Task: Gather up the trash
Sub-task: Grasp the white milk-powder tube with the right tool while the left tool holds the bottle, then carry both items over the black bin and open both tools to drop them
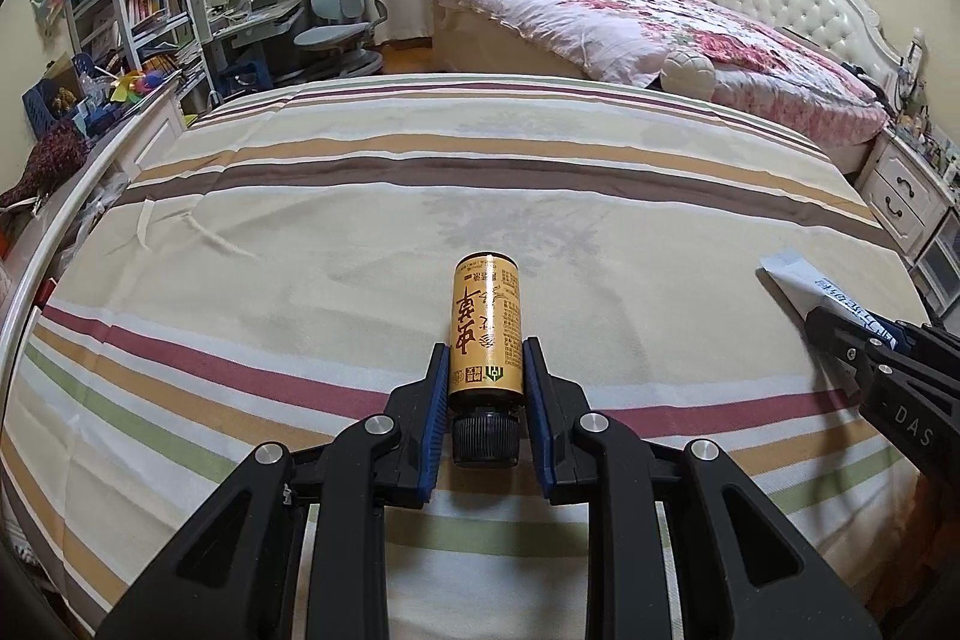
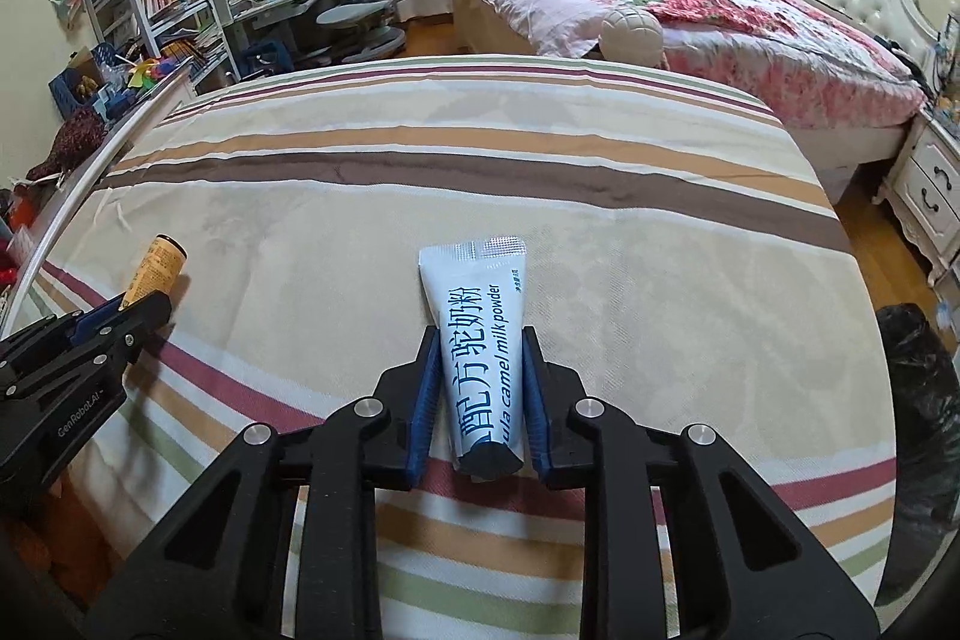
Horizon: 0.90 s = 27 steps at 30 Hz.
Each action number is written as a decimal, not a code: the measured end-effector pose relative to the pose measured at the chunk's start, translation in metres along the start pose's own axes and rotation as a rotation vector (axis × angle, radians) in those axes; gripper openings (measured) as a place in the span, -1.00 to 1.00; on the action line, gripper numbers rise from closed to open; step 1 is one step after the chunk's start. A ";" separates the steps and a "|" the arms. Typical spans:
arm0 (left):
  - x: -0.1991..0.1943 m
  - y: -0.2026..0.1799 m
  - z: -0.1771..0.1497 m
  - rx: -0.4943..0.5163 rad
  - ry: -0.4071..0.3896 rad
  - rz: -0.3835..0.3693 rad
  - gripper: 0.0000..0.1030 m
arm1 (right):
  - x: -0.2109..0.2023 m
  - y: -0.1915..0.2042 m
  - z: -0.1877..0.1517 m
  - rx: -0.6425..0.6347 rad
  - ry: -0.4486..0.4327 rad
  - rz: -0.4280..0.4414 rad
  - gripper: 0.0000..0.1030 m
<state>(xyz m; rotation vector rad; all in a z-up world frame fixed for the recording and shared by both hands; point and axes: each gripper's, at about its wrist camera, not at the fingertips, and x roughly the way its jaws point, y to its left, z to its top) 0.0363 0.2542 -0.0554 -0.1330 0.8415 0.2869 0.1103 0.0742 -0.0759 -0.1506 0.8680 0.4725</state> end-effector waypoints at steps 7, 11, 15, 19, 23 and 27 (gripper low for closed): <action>-0.009 -0.034 -0.007 0.044 -0.012 -0.050 -0.52 | -0.017 -0.026 -0.015 0.047 -0.021 -0.037 -0.54; -0.014 -0.053 -0.009 0.071 -0.022 -0.078 -0.52 | -0.028 -0.040 -0.023 0.065 -0.038 -0.063 -0.54; -0.022 -0.073 -0.009 0.097 -0.038 -0.109 -0.52 | -0.039 -0.057 -0.030 0.100 -0.054 -0.081 -0.54; -0.030 -0.098 -0.006 0.133 -0.059 -0.144 -0.52 | -0.050 -0.077 -0.036 0.142 -0.072 -0.099 -0.54; -0.034 -0.123 -0.005 0.168 -0.071 -0.180 -0.52 | -0.063 -0.096 -0.040 0.178 -0.097 -0.132 -0.54; -0.040 -0.151 -0.002 0.213 -0.086 -0.221 -0.52 | -0.074 -0.119 -0.044 0.218 -0.120 -0.172 -0.54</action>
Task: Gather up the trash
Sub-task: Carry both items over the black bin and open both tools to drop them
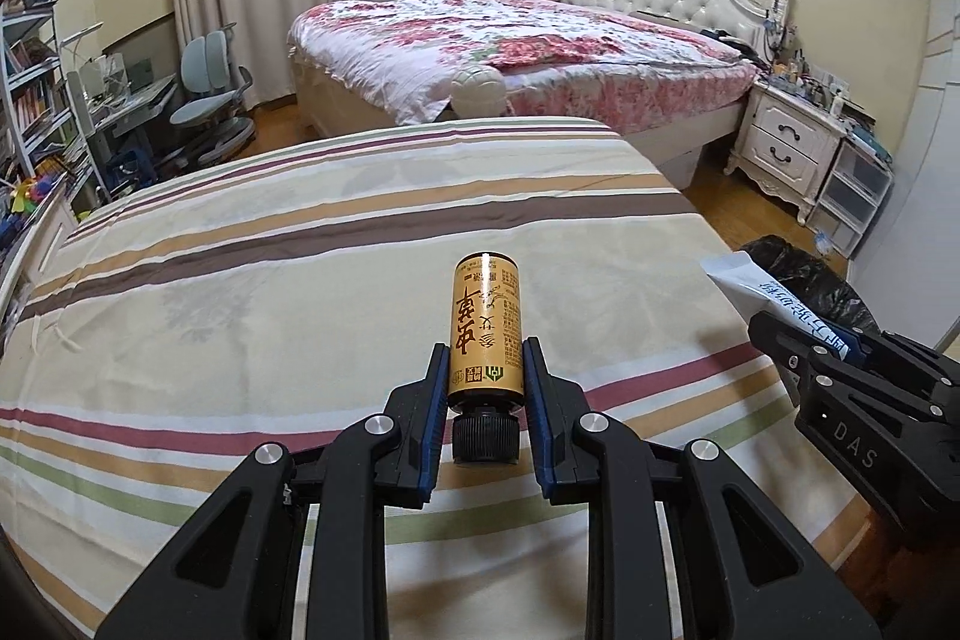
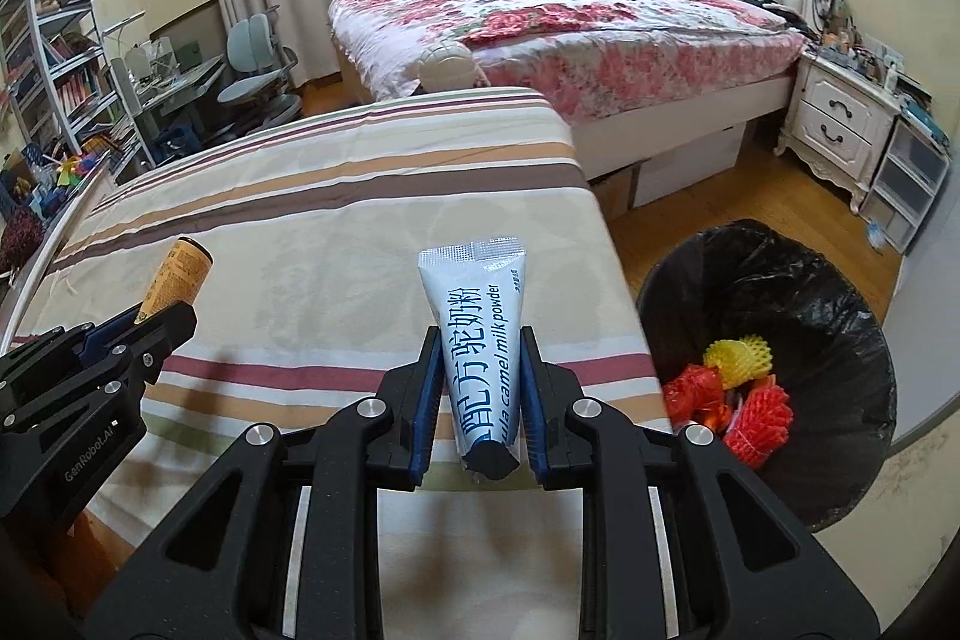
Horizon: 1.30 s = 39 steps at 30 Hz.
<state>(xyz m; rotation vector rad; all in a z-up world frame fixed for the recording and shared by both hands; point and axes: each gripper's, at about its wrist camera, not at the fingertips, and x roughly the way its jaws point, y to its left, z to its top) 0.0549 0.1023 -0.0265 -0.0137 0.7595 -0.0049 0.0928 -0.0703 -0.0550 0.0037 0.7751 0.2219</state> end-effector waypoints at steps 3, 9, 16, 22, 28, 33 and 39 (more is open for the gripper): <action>0.001 -0.023 0.007 0.033 -0.016 -0.035 -0.52 | -0.005 -0.019 0.001 0.023 -0.017 -0.036 -0.54; 0.005 -0.068 0.018 0.093 -0.038 -0.108 -0.52 | -0.019 -0.064 0.003 0.073 -0.057 -0.125 -0.54; 0.019 -0.119 0.033 0.156 -0.053 -0.170 -0.52 | -0.022 -0.113 0.005 0.135 -0.081 -0.236 -0.54; 0.035 -0.153 0.040 0.204 -0.048 -0.190 -0.52 | -0.018 -0.150 0.001 0.193 -0.079 -0.277 -0.54; 0.047 -0.179 0.044 0.230 -0.038 -0.203 -0.52 | -0.015 -0.171 0.000 0.225 -0.071 -0.301 -0.54; 0.055 -0.192 0.047 0.244 -0.034 -0.207 -0.52 | -0.008 -0.182 0.000 0.248 -0.056 -0.314 -0.54; 0.064 -0.206 0.047 0.270 -0.026 -0.203 -0.52 | -0.001 -0.193 -0.003 0.269 -0.041 -0.324 -0.54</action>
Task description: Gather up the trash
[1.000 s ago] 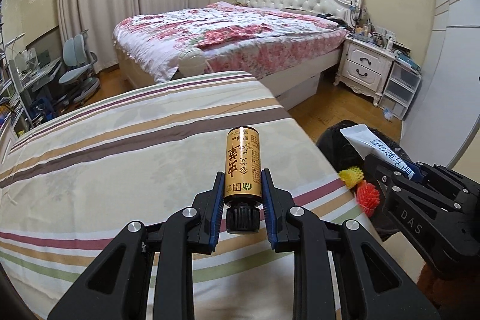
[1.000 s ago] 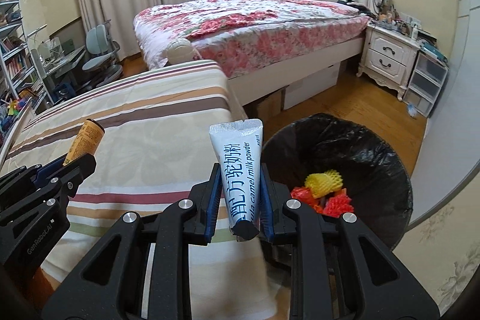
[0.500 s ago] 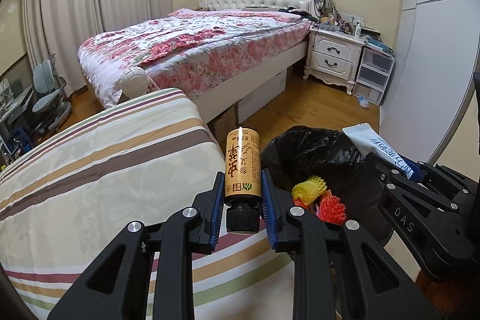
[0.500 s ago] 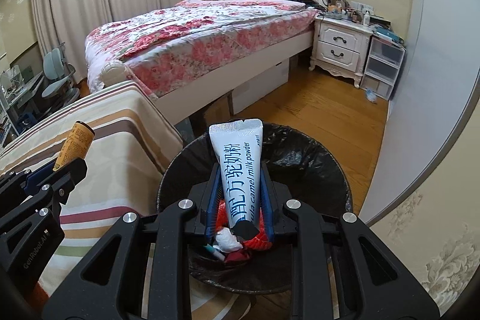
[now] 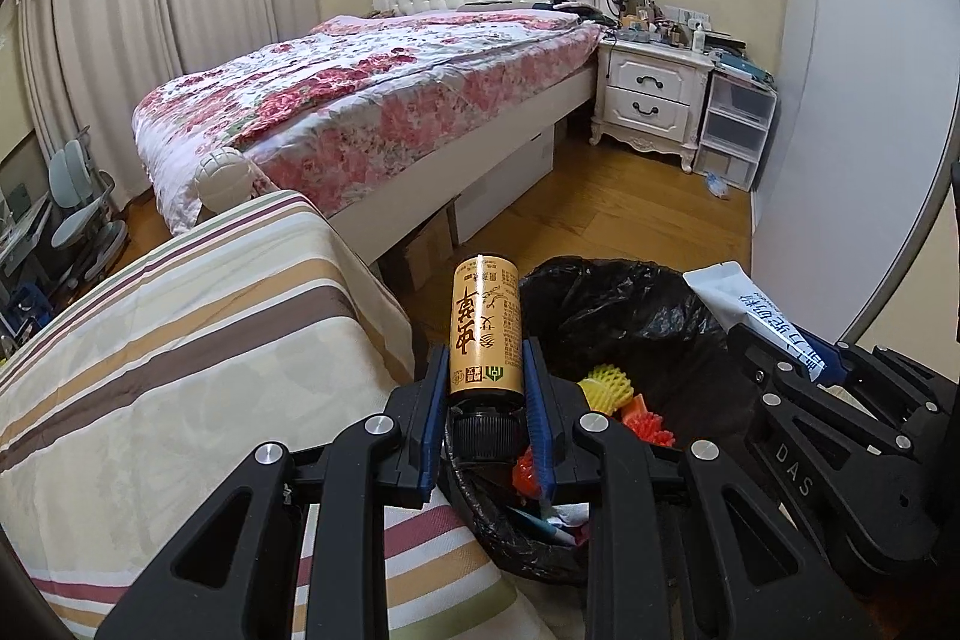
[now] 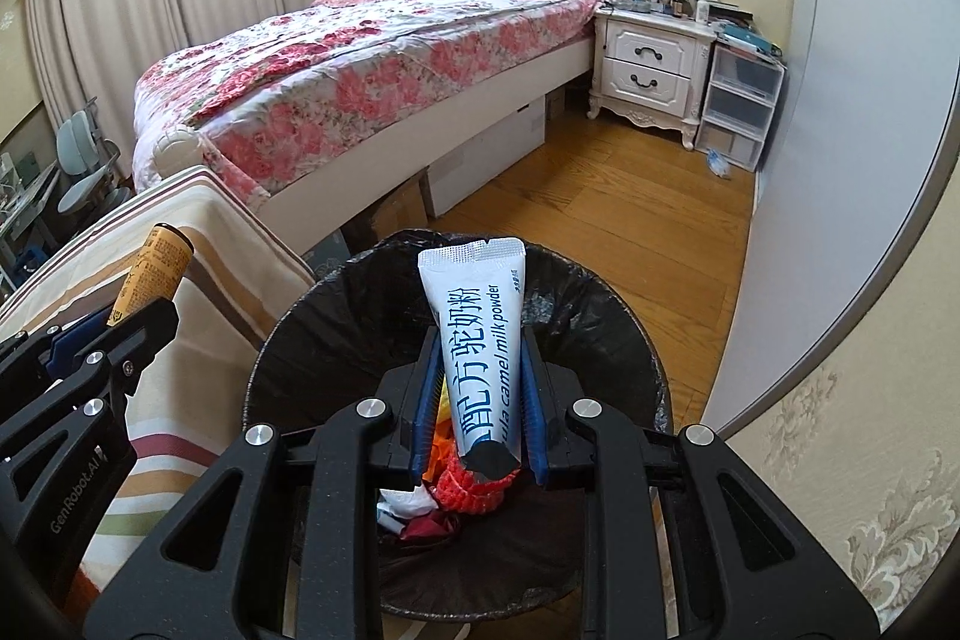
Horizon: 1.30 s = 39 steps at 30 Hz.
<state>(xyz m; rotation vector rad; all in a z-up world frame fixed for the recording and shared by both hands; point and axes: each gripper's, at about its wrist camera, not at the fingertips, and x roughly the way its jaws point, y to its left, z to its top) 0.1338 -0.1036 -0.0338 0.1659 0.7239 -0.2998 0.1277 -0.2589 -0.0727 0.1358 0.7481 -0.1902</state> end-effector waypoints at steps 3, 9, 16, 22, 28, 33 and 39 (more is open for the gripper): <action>0.005 -0.003 0.001 0.002 0.011 -0.005 -0.52 | 0.007 -0.004 0.001 0.013 0.012 -0.003 -0.51; 0.010 -0.007 0.003 0.017 0.019 0.003 0.00 | 0.013 -0.008 0.000 0.032 0.016 -0.015 -0.31; 0.006 -0.005 0.001 0.013 0.005 0.019 0.37 | 0.011 -0.010 0.000 0.042 0.012 -0.031 -0.07; -0.006 0.005 -0.003 -0.003 -0.011 0.044 0.44 | 0.000 -0.005 -0.003 0.035 -0.004 -0.039 0.28; -0.024 0.023 -0.014 -0.035 -0.019 0.079 0.50 | -0.014 0.006 -0.012 0.025 -0.009 -0.027 0.47; -0.043 0.040 -0.025 -0.064 -0.023 0.099 0.51 | -0.030 0.017 -0.020 0.014 -0.020 -0.012 0.52; -0.069 0.053 -0.039 -0.087 -0.048 0.115 0.54 | -0.055 0.030 -0.028 -0.004 -0.054 0.000 0.60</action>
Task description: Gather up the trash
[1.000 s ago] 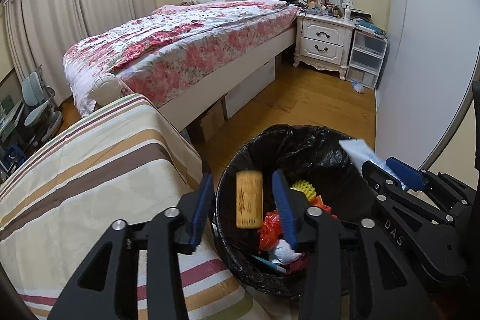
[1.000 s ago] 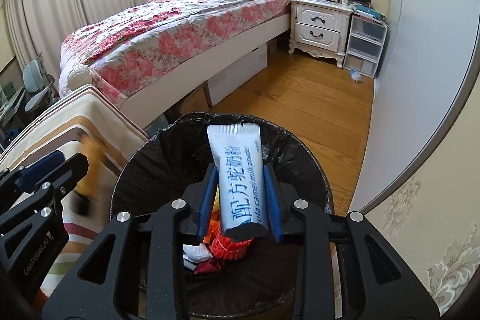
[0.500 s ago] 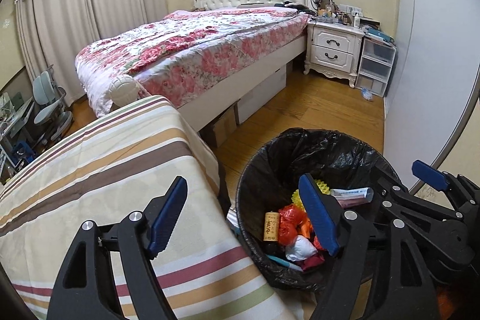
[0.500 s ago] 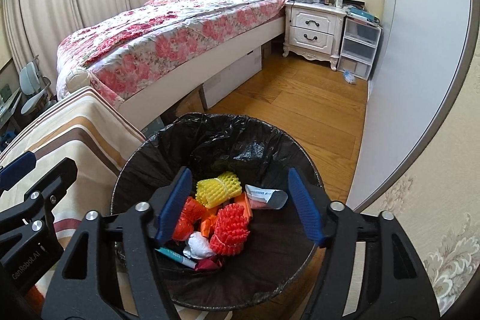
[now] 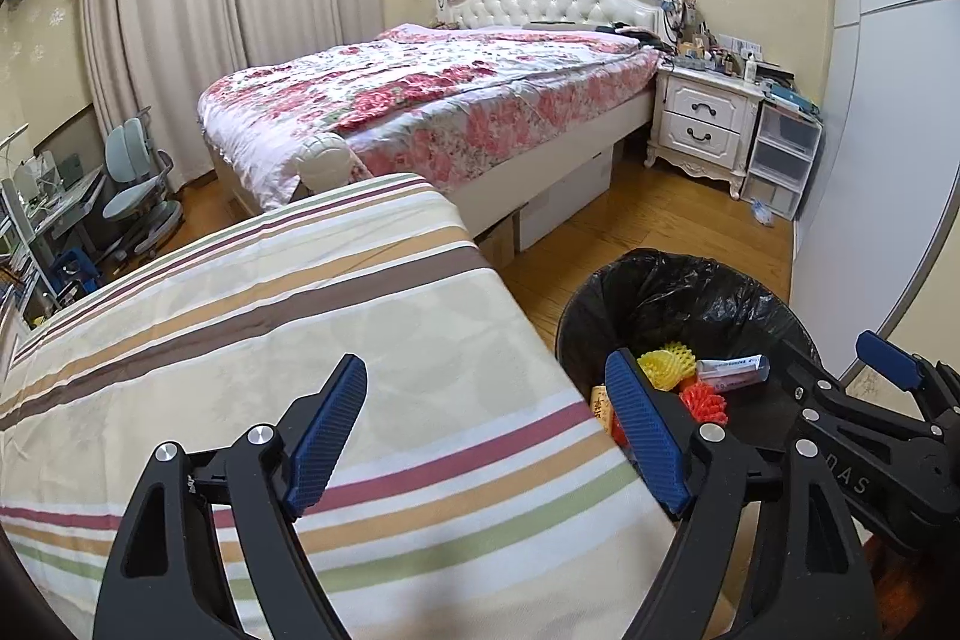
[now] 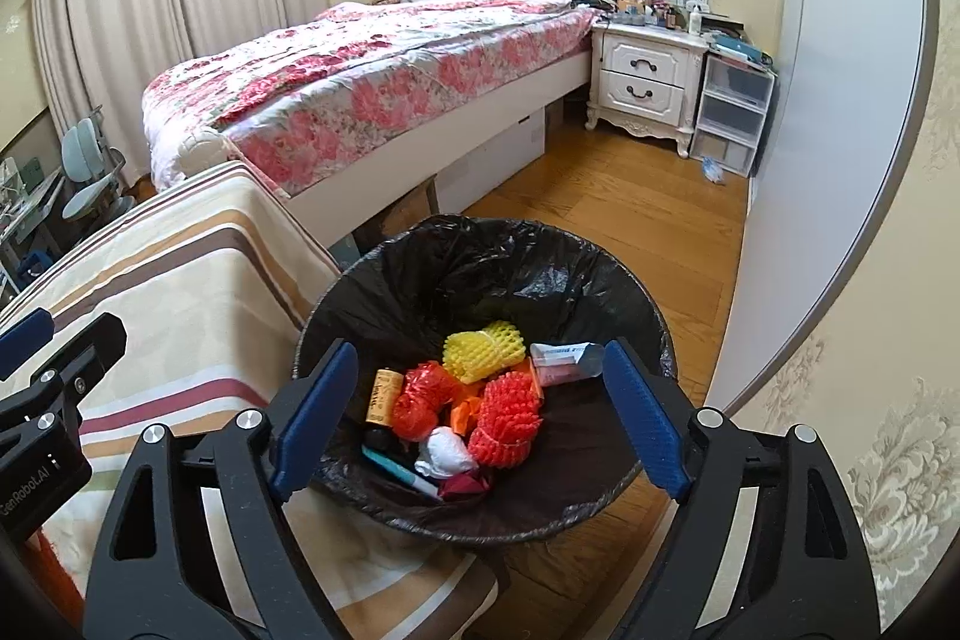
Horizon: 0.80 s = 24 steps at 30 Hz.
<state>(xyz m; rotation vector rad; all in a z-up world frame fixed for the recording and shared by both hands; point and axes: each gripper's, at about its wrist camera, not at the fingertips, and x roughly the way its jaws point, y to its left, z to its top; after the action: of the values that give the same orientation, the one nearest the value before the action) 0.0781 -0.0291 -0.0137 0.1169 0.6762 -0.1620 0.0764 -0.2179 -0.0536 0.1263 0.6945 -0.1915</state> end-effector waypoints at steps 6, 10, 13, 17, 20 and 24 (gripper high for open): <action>-0.022 0.012 -0.010 -0.016 -0.024 0.009 0.55 | -0.023 0.009 -0.005 -0.016 -0.028 0.008 0.61; -0.035 0.021 -0.013 -0.033 -0.042 0.011 0.55 | -0.039 0.012 -0.009 -0.023 -0.048 0.010 0.63; -0.045 0.027 -0.016 -0.045 -0.057 0.010 0.56 | -0.050 0.014 -0.010 -0.025 -0.061 0.017 0.64; -0.057 0.033 -0.019 -0.060 -0.079 0.010 0.58 | -0.062 0.017 -0.010 -0.040 -0.081 0.022 0.67; -0.063 0.036 -0.021 -0.064 -0.089 0.008 0.58 | -0.070 0.020 -0.012 -0.054 -0.097 0.021 0.69; -0.064 0.037 -0.023 -0.066 -0.092 0.010 0.58 | -0.077 0.022 -0.013 -0.060 -0.111 0.021 0.69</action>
<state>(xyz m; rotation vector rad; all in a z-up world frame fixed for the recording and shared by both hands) 0.0219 0.0181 0.0113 0.0491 0.5884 -0.1347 0.0151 -0.1837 -0.0124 0.0647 0.5878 -0.1559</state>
